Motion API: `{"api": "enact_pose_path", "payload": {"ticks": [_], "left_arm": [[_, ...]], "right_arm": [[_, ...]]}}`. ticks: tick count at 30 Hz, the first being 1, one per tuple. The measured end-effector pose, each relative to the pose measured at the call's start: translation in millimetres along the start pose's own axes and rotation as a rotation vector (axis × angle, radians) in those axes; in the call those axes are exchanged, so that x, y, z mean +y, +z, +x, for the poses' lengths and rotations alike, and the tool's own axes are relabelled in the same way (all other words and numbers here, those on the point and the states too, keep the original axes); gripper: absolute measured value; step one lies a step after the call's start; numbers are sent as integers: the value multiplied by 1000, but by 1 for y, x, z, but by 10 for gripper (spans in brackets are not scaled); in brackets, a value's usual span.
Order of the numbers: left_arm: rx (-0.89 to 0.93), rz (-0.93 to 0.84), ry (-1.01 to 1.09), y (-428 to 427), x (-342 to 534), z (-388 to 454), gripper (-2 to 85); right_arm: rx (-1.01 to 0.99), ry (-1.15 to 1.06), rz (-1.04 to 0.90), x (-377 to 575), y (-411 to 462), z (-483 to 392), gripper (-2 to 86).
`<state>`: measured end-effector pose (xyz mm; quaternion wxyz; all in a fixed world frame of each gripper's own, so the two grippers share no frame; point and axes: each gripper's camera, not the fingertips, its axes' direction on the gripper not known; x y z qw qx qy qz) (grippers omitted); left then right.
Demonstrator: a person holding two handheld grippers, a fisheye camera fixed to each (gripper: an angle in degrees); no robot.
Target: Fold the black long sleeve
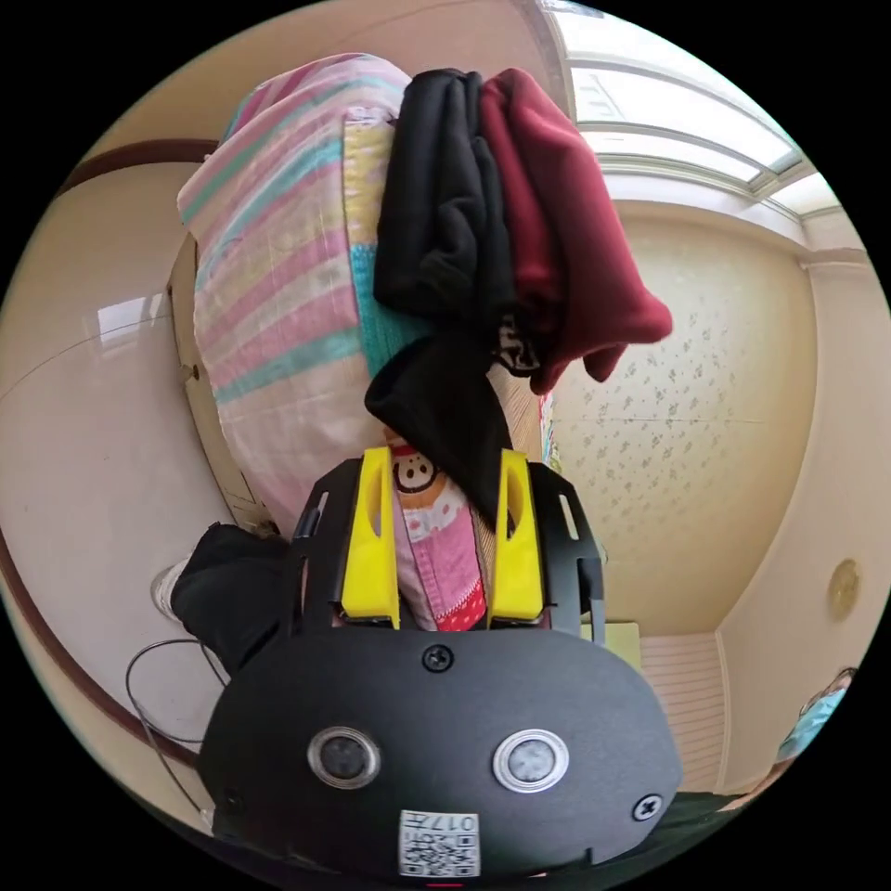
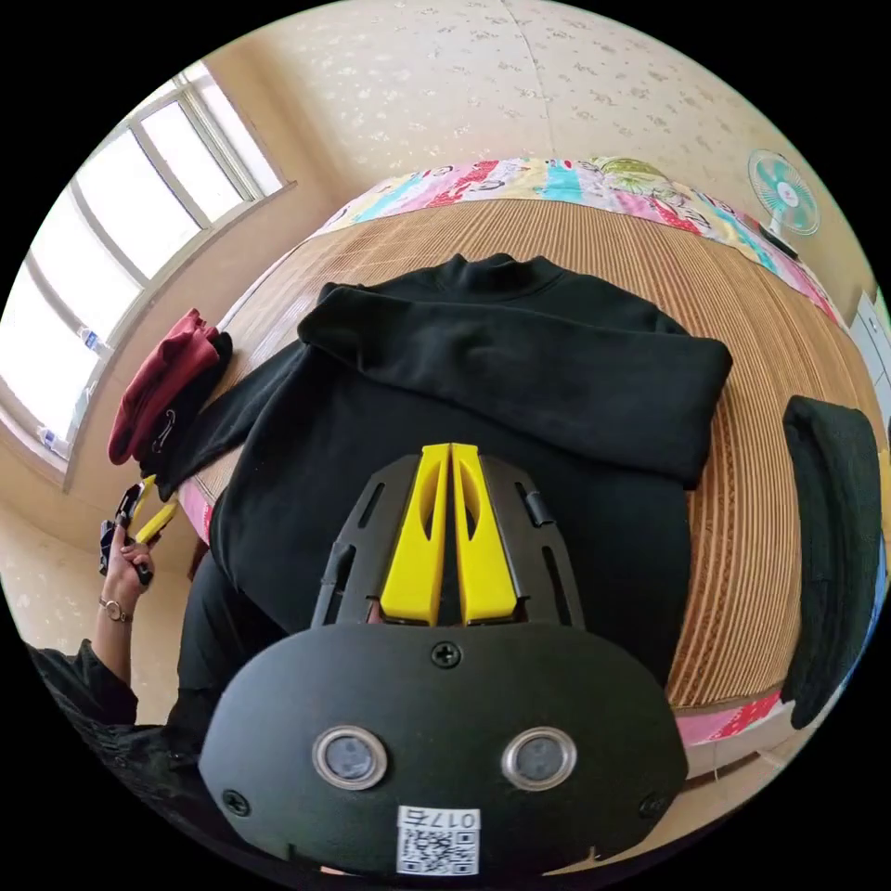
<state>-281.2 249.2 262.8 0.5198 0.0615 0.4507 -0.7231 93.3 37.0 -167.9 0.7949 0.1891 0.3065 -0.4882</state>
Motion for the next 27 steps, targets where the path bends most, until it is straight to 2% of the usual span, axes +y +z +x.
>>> {"api": "enact_pose_path", "payload": {"ticks": [4,6,9,11,13,16,19,21,24,27], "left_arm": [[8,25,-117,-5,-3,-24,67],[7,48,-45,-15,3,-18,42],[21,56,102,-36,18,10,29],[179,23,309,-51,30,47,24],[237,-11,413,-61,39,77,22],[203,25,558,-82,53,129,20],[236,99,681,-94,58,189,17],[237,124,773,-86,61,232,17],[243,97,934,-36,71,310,20],[332,-119,1048,58,97,383,25]], "right_arm": [[153,75,-29,24,-5,26,3],[178,140,7,40,-10,45,3],[110,110,85,59,-6,55,3],[117,97,121,68,-4,53,3],[155,73,129,71,-2,45,3],[226,38,138,76,2,33,3],[197,43,145,79,-1,37,3],[110,70,155,83,-4,52,3],[85,79,153,84,-4,57,3],[111,68,153,86,-5,54,3]]}}
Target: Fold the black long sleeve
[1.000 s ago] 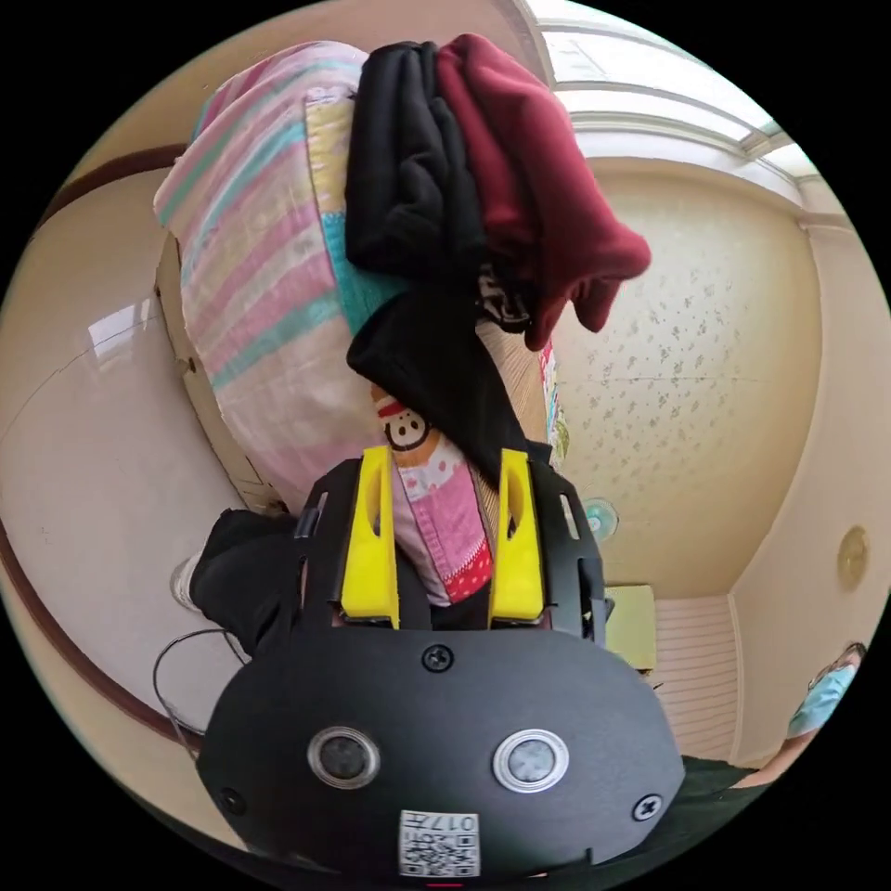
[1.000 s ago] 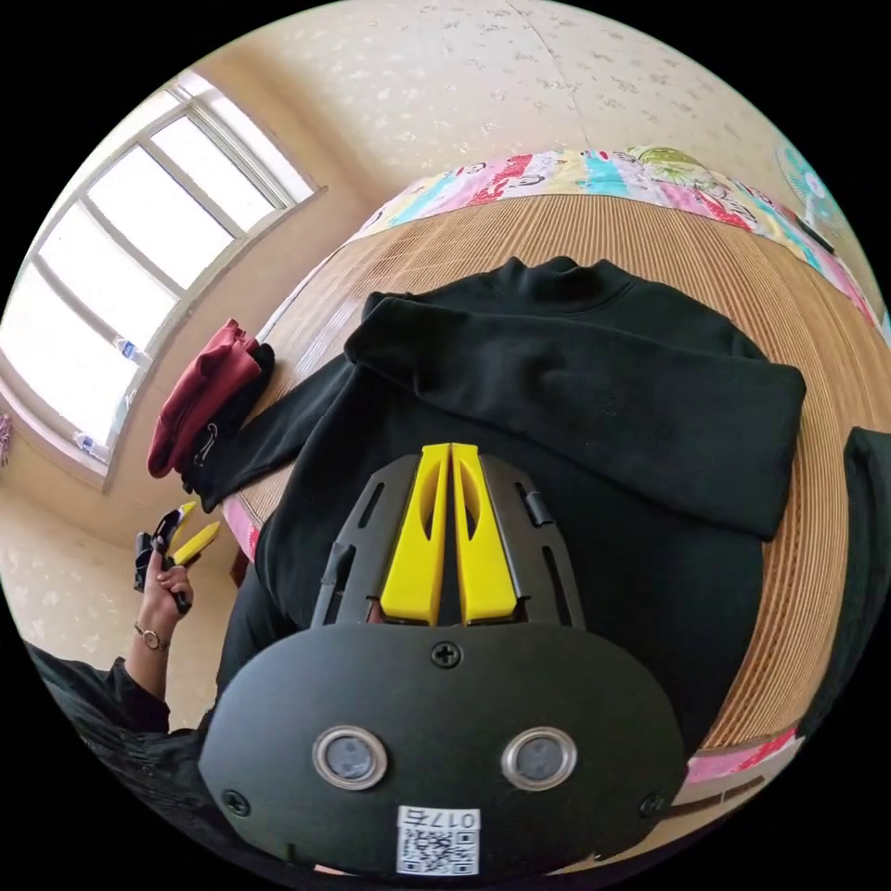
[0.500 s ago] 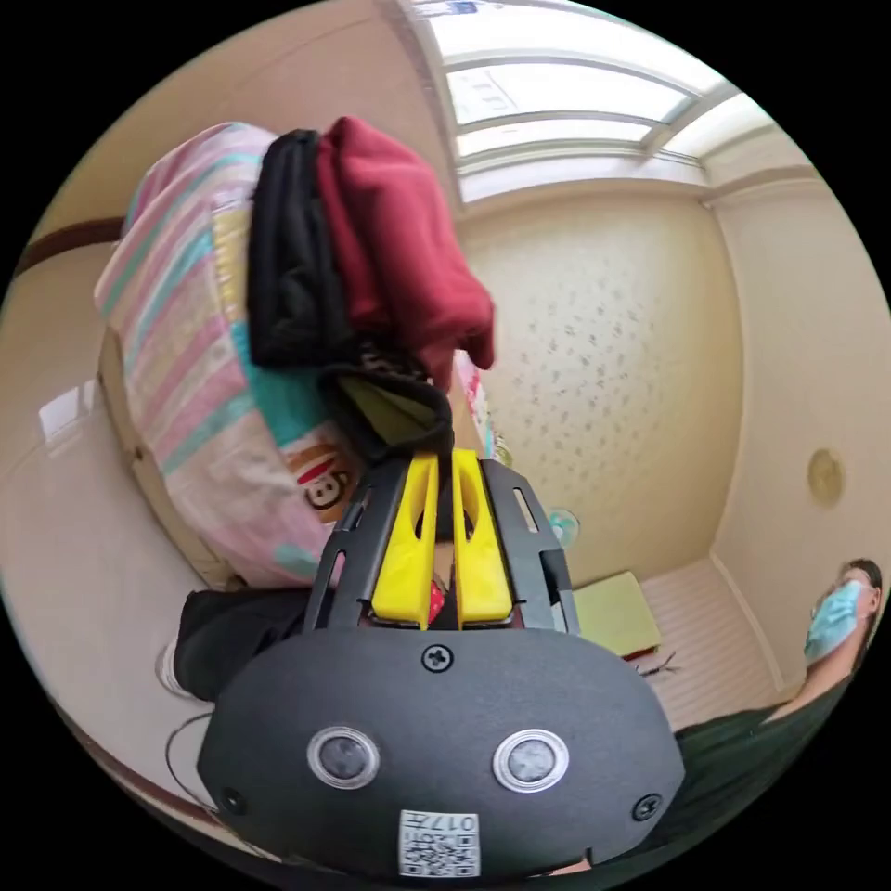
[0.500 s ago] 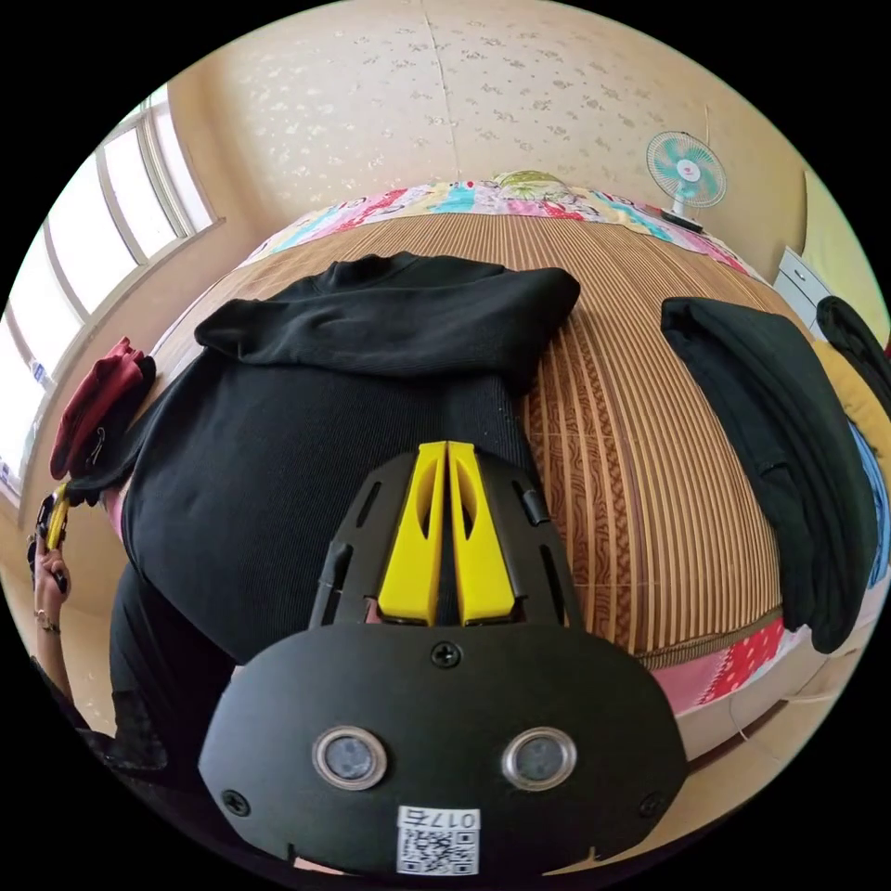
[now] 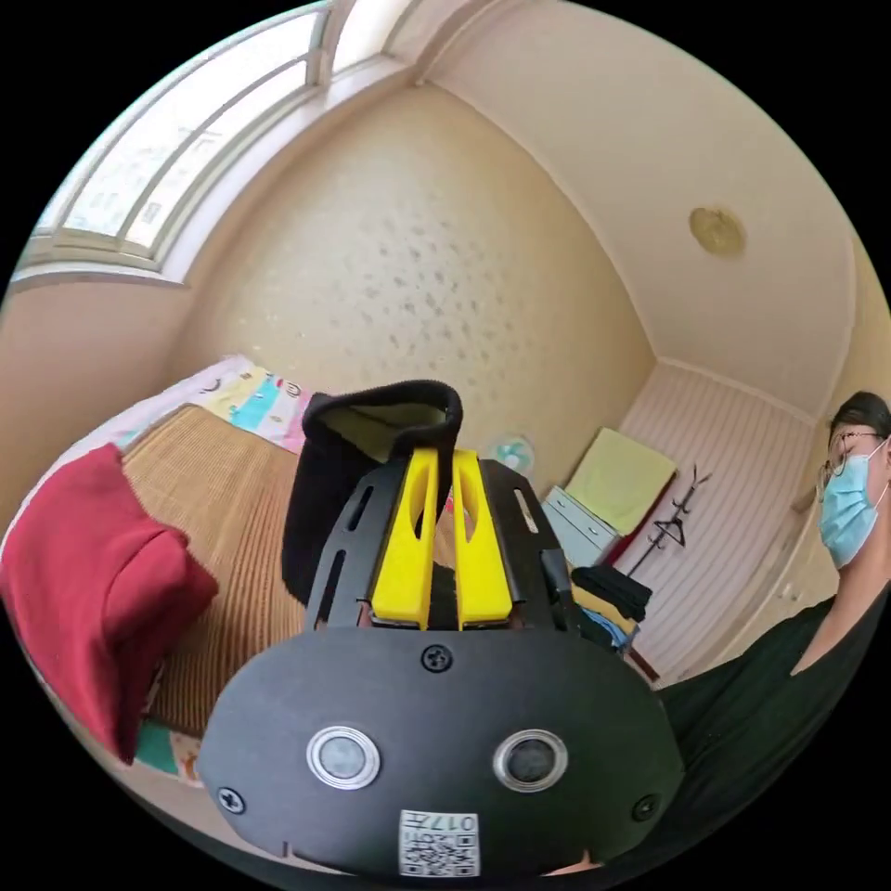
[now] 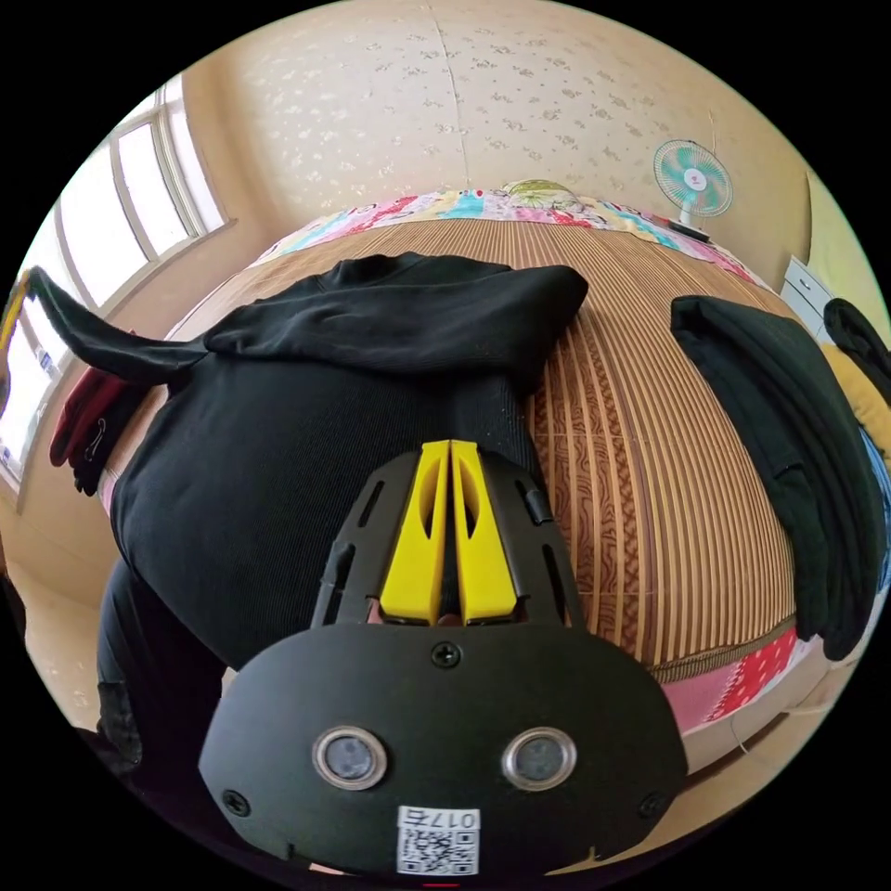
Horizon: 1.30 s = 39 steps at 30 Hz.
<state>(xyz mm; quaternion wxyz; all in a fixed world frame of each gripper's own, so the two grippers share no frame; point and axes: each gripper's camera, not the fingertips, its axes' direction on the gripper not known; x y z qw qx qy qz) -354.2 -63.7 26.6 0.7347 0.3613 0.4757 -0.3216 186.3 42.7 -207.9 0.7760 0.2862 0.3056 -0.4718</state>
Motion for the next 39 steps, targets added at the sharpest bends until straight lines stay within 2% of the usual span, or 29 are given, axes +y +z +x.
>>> {"api": "enact_pose_path", "payload": {"ticks": [3,5,9,11,13,15,18,23,28,32,33,36,39], "left_arm": [[133,-165,85,131,-6,42,29],[269,-367,99,241,13,73,32],[353,-522,148,363,75,114,52],[446,-653,101,412,124,125,81],[548,-675,58,417,156,127,81],[506,-700,22,403,187,122,79],[273,-728,-41,354,225,98,99],[-260,-688,-130,249,248,52,99],[-295,-720,-227,216,259,38,101],[-261,-713,-187,223,262,54,129],[-251,-711,-187,224,262,56,131],[-291,-708,-179,232,261,65,124],[-376,-763,-154,251,264,66,90]], "right_arm": [[-18,9,2,1,-1,4,3],[-11,6,1,1,-2,4,3],[-9,6,-5,0,-2,5,3],[-22,12,-5,-1,-2,8,2],[-33,16,-4,-1,-2,10,2],[-42,20,0,-2,-3,12,1],[-32,15,2,-3,-2,9,1],[-15,11,3,-8,-3,4,2],[79,-21,-30,-18,-1,-15,3],[216,-28,-120,-32,-13,-41,4],[240,-2,-81,-28,-26,-45,4],[129,28,-14,-7,-52,-48,7],[36,88,-108,6,-35,-40,14]]}}
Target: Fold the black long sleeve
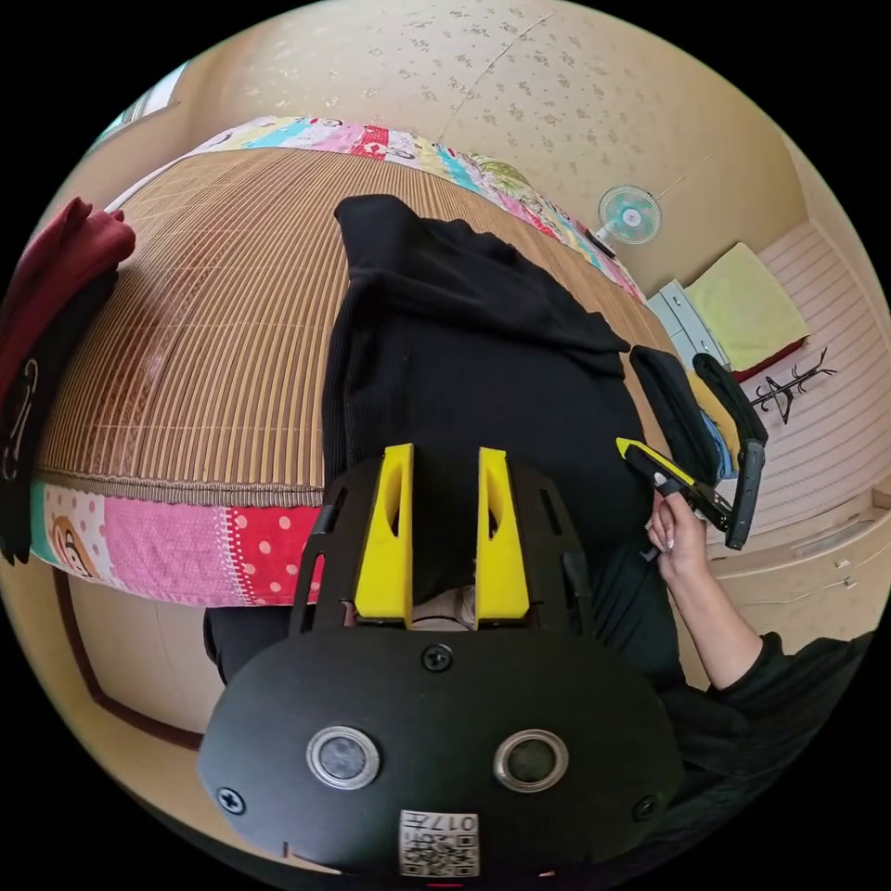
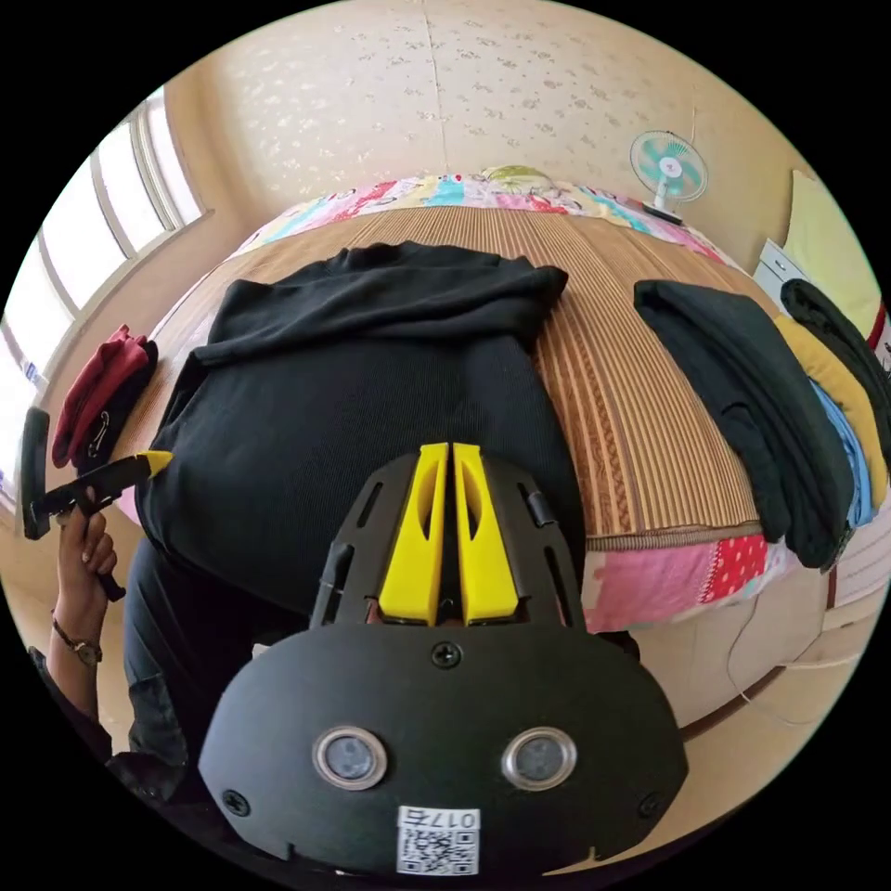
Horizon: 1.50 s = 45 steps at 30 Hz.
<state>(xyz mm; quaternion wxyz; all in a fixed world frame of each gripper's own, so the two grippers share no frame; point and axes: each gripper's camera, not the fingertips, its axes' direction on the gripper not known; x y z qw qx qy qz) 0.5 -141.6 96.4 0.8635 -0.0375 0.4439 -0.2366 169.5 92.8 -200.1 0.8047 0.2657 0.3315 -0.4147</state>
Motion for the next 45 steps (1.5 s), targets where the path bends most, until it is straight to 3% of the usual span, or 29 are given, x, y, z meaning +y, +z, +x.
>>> {"api": "enact_pose_path", "payload": {"ticks": [9,15,21,27,35,41,45], "left_arm": [[-99,-72,20,34,-75,15,56],[-190,-112,90,56,-141,29,55],[-259,-43,156,72,-179,19,48],[-13,-19,120,32,-157,-42,49],[822,161,-372,-57,-45,-166,37],[899,23,-350,-86,-25,-186,31],[866,-9,-332,-93,-20,-194,34]], "right_arm": [[141,-17,-129,-86,38,-31,18],[278,-13,-78,-132,70,-53,17],[278,19,-58,-169,87,-50,17],[198,49,-40,-173,87,-38,18],[39,98,-33,-178,85,-11,19],[269,-205,-66,-144,65,-54,23],[186,-118,-3,-80,19,-14,71]]}}
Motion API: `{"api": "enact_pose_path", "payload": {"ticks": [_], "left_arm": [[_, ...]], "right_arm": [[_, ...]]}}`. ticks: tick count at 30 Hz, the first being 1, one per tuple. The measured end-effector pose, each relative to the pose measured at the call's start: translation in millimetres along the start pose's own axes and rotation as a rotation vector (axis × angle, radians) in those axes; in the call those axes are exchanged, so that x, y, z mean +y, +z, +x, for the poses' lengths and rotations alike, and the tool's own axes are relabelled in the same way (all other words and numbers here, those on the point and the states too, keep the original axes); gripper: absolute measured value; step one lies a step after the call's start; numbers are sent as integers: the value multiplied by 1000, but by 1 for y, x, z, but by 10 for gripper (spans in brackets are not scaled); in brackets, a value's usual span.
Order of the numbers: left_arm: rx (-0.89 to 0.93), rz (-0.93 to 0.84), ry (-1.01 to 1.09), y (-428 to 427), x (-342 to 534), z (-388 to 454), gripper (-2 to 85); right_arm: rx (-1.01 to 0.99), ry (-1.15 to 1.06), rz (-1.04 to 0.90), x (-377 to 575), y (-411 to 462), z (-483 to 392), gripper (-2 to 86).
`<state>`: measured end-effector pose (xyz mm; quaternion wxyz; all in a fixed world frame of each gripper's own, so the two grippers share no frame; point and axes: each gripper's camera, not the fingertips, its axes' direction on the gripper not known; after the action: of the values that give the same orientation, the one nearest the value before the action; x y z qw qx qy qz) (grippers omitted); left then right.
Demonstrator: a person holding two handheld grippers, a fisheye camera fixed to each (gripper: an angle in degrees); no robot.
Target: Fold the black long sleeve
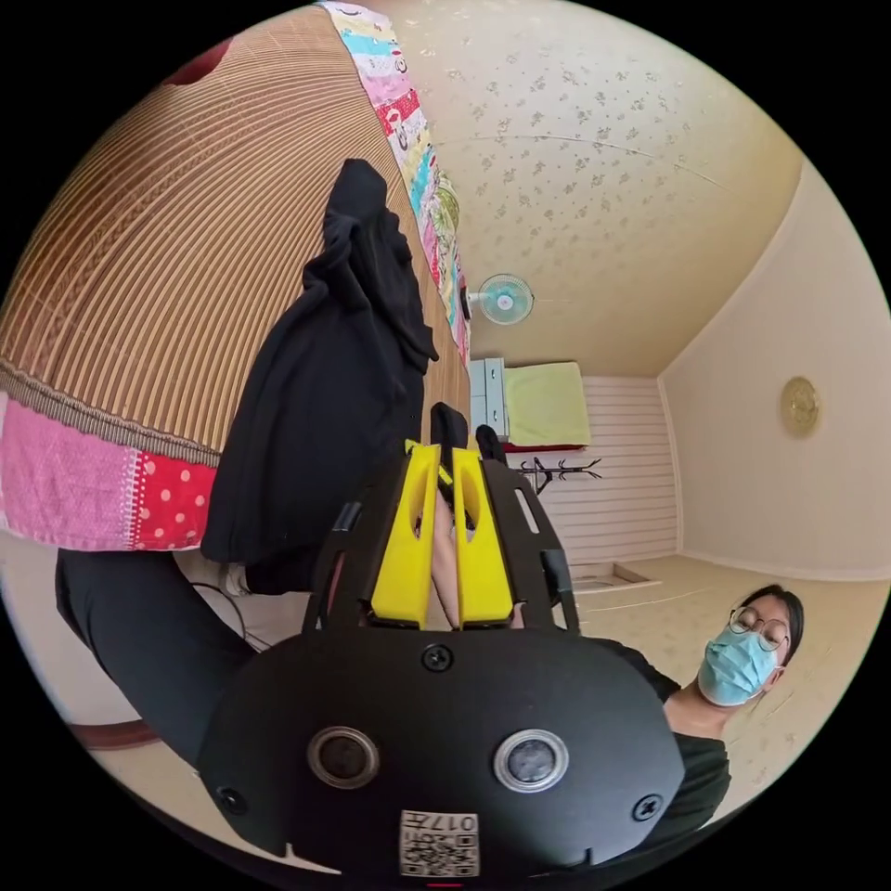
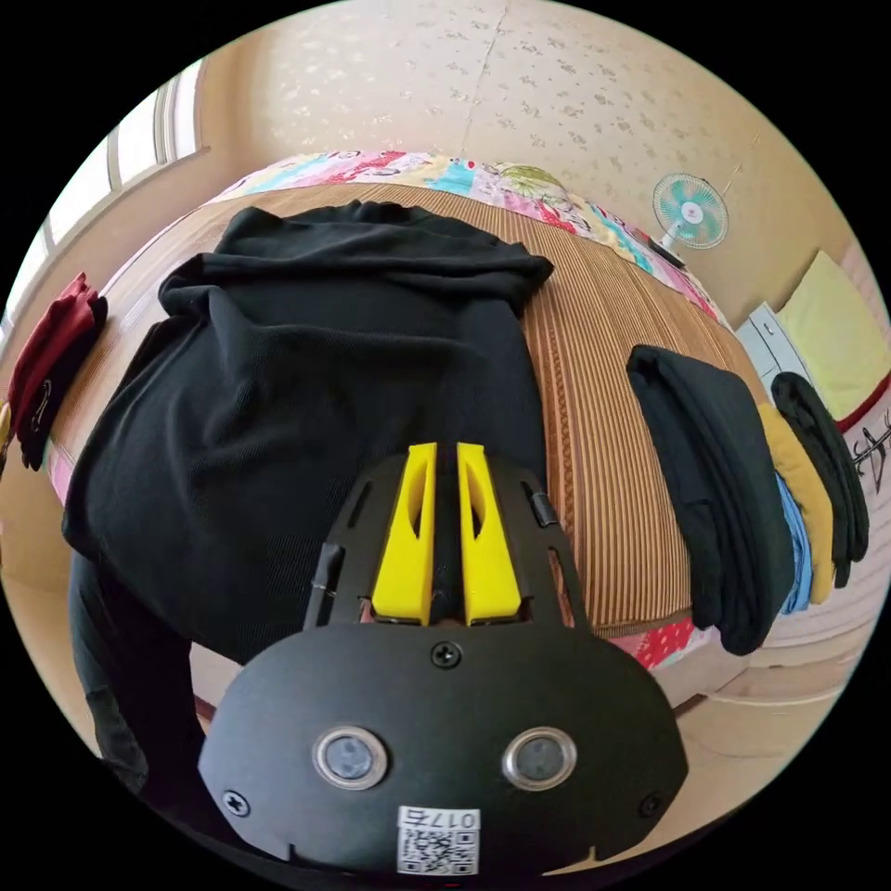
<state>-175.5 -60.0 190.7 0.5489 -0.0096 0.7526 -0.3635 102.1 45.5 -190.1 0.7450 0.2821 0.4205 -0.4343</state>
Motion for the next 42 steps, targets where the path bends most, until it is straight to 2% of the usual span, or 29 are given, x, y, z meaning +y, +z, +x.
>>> {"api": "enact_pose_path", "payload": {"ticks": [7,9,11,14,21,25,27,31,33,36,42], "left_arm": [[46,2,-26,-7,9,-20,34],[-19,-8,8,-7,10,-18,41],[-282,-20,82,-9,15,-8,64],[-539,-48,111,-6,25,-11,111],[-561,-84,34,-2,36,-63,136],[-604,-96,50,-2,40,-74,77],[-497,-133,80,-5,42,-75,52],[-197,-156,187,-29,59,-65,42],[-85,-147,257,-42,70,-54,42],[31,-99,348,-64,86,-33,41],[307,31,563,-117,115,11,41]], "right_arm": [[-114,97,-14,97,-22,79,126],[-208,146,-52,106,-13,104,129],[-246,149,-79,104,-14,118,128],[-278,154,-133,100,-10,136,123],[-453,390,-116,136,-7,191,111],[-507,383,-156,158,2,207,93],[-626,378,-114,174,-1,225,52],[-874,404,28,202,-15,265,37],[-1088,450,165,222,-28,299,32],[-1277,483,343,237,-48,333,29],[-1541,289,642,242,-108,356,27]]}}
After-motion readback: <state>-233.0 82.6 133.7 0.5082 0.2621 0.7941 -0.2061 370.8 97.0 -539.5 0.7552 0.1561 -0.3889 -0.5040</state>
